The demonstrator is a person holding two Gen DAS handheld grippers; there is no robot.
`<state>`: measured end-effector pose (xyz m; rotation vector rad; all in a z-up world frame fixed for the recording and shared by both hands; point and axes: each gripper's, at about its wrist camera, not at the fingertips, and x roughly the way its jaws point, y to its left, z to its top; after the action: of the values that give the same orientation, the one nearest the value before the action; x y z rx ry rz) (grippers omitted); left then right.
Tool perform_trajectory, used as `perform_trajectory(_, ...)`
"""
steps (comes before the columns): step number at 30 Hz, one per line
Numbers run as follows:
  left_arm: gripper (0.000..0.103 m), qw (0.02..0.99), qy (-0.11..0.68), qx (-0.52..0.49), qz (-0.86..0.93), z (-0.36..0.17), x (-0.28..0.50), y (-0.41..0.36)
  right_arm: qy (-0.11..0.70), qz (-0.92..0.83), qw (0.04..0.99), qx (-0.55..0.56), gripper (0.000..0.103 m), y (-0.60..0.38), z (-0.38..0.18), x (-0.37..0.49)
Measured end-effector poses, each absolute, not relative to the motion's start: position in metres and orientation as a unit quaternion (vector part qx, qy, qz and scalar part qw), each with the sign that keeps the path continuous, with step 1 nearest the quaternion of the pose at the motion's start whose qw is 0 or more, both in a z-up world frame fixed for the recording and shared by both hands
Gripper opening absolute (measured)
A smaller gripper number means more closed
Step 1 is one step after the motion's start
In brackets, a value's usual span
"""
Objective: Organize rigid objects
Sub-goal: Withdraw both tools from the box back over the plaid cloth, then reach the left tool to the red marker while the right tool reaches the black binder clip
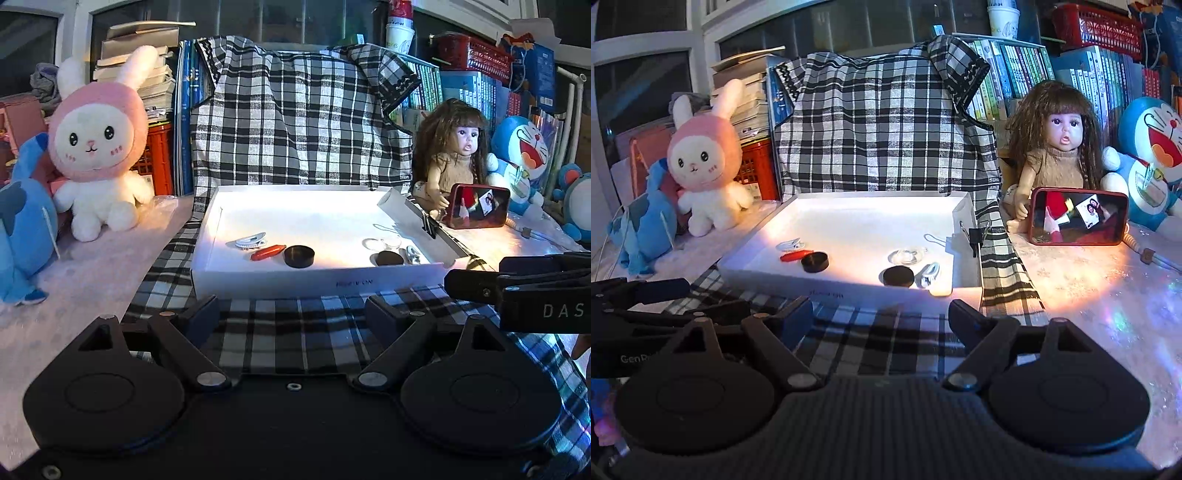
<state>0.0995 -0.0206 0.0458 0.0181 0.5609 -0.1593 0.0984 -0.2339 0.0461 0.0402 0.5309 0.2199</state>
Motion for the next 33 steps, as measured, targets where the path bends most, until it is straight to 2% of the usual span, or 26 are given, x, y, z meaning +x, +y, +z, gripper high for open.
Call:
perform_trajectory(7, 0.085, 0.957, 0.279, -0.014, -0.076, 0.033, 0.078, -0.020, 0.253, 0.114, 0.961, 0.014, 0.089, -0.234, 0.040, 0.076)
perform_trajectory(28, 0.085, 0.963, 0.252, 0.037, -0.087, 0.013, -0.009, -0.039, 0.218, 0.114, 0.968, -0.052, 0.092, -0.248, 0.017, 0.001)
perform_trajectory(31, 0.082, 0.962, 0.254, 0.031, -0.094, 0.011, -0.018, -0.036, 0.220, 0.114, 0.967, -0.058, 0.092, -0.250, 0.012, -0.005)
perform_trajectory(33, 0.075, 0.960, 0.261, 0.028, -0.096, 0.008, -0.023, -0.034, 0.223, 0.113, 0.966, -0.062, 0.092, -0.250, 0.008, -0.008)
